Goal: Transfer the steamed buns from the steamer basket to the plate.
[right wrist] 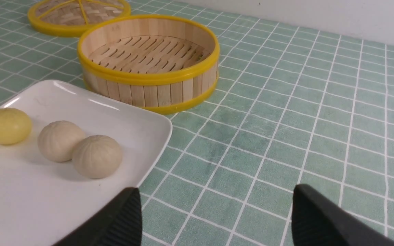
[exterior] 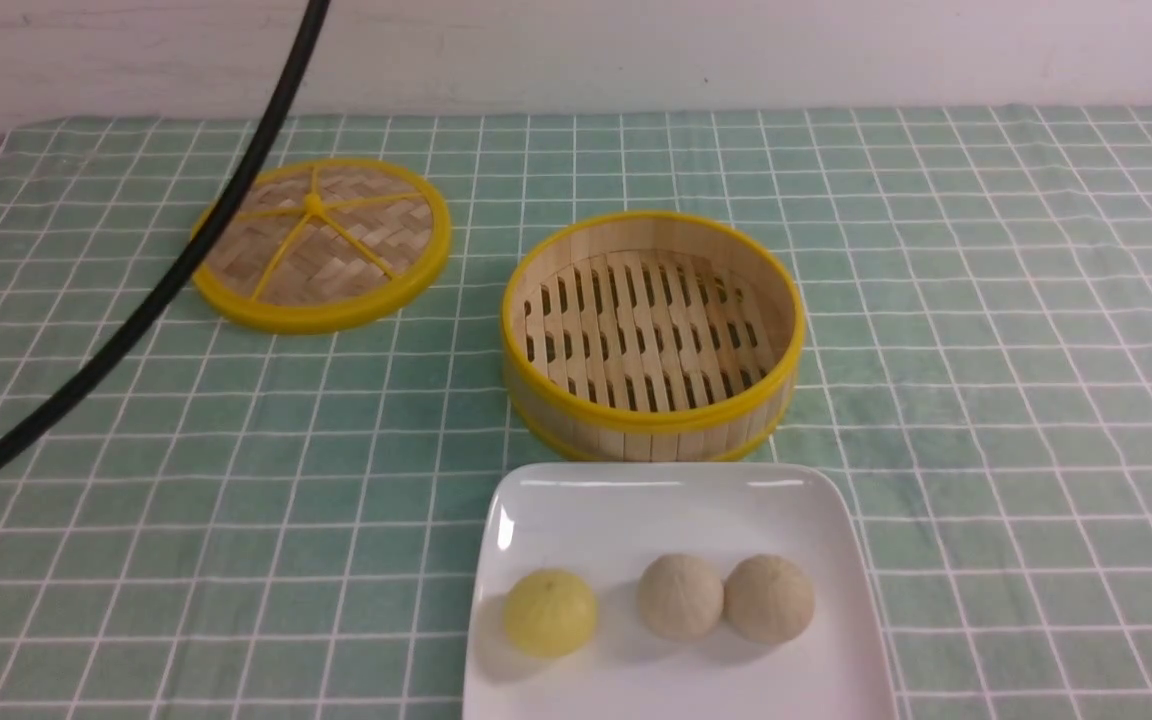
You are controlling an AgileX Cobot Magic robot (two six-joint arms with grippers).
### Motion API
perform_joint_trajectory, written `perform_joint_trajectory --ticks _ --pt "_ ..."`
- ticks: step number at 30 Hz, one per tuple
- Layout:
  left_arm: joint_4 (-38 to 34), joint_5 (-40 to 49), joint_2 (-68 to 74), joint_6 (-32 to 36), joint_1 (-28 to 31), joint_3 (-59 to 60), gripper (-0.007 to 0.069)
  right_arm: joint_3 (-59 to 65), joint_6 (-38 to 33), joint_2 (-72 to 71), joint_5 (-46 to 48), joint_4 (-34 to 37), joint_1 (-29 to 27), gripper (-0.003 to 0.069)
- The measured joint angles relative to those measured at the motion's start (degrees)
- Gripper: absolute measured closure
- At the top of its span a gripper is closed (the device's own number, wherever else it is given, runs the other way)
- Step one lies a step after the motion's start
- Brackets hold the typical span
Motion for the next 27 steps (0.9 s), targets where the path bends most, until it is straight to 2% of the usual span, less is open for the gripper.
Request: perform_joint_trajectory --ticks 6,8,11,13,17,19,23,27 --pt "0.0 3.8 1.7 -0.5 0.2 3.4 0.0277 0.0 0.0 0.0 -0.1 0.0 0.0 0.009" --pt "-1.1 3.2 1.7 -2.2 1.7 9.2 0.0277 0.0 0.0 0.0 -0.1 0.0 0.0 0.009" --pt "-3.5 -0.5 -0.6 -3.6 4.3 17.7 0.0277 0.0 0.0 0.0 -0.2 0.0 0.0 0.009" --pt "-6.6 -8.1 -6.2 -4.4 8.4 29.1 0.0277 0.0 0.0 0.0 -0.2 0.0 0.0 0.009" --pt "-7.8 -17.0 -15.8 -4.6 13.0 43.7 0.0277 0.0 0.0 0.0 -0.2 -0.2 0.0 0.009" --pt "-8.4 -23.5 -24.0 -5.5 17.3 53.9 0.0277 0.0 0.0 0.0 -0.2 -0.3 0.0 0.009" --pt "-8.5 -28.6 -31.8 -7.2 22.7 62.7 0.0277 0.0 0.0 0.0 -0.2 -0.3 0.0 0.009" --pt "-8.2 -30.2 -37.6 -7.5 24.2 68.1 0.0277 0.0 0.0 0.0 -0.3 -0.3 0.0 0.009"
